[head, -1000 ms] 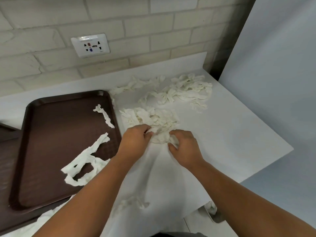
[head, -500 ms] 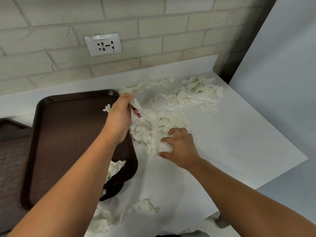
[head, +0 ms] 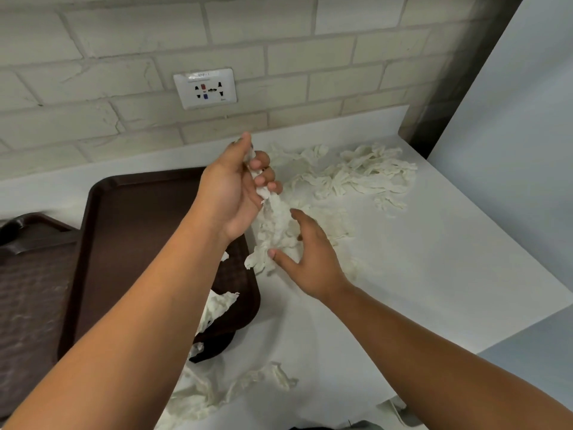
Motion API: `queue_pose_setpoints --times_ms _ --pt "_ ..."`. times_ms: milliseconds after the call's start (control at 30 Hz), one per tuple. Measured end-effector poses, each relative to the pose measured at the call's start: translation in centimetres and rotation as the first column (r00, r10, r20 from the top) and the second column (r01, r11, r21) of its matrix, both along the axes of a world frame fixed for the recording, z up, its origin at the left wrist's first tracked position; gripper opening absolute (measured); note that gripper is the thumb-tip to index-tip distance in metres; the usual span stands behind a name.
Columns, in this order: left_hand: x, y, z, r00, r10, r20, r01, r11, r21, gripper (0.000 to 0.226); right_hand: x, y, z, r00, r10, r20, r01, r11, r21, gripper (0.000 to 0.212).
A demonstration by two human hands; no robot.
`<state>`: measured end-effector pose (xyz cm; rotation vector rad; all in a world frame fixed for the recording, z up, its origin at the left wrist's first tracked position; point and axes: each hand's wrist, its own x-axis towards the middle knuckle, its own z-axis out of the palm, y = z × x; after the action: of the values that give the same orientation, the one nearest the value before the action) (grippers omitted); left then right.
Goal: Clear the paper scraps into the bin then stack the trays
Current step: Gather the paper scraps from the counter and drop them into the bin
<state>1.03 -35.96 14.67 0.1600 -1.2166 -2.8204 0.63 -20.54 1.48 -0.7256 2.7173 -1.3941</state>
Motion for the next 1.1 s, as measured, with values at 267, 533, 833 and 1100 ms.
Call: queue_pose_setpoints --times_ms 267,533,833,1100 --pt "-1.0 1.1 1.0 0.998 -0.008 -0.070 0.022 0.980 0.199 0.032 -1.5 0.2 4.3 0.715 0.273 0.644 0.227 0.781 -0.582 0.023" --pt "-1.3 5.9 -4.0 0.996 0.074 0.051 -0.026 0.781 -0.623 0.027 -1.9 1.5 6.8 0.432 0.643 0.632 0.509 0.405 -0.759 0.058" --pt "-0.5 8.5 -7.5 0.962 -0.265 -0.069 0.004 0.266 -0.964 0.043 -3.6 3.5 5.8 0.560 0.096 0.823 0.678 0.517 -0.522 0.028" --pt "-1.7 7.5 -7.6 0.982 -0.166 -0.086 0.004 0.482 -0.876 0.007 -5.1 7.7 4.6 0.503 -0.120 0.856 0.763 0.527 -0.374 0.034"
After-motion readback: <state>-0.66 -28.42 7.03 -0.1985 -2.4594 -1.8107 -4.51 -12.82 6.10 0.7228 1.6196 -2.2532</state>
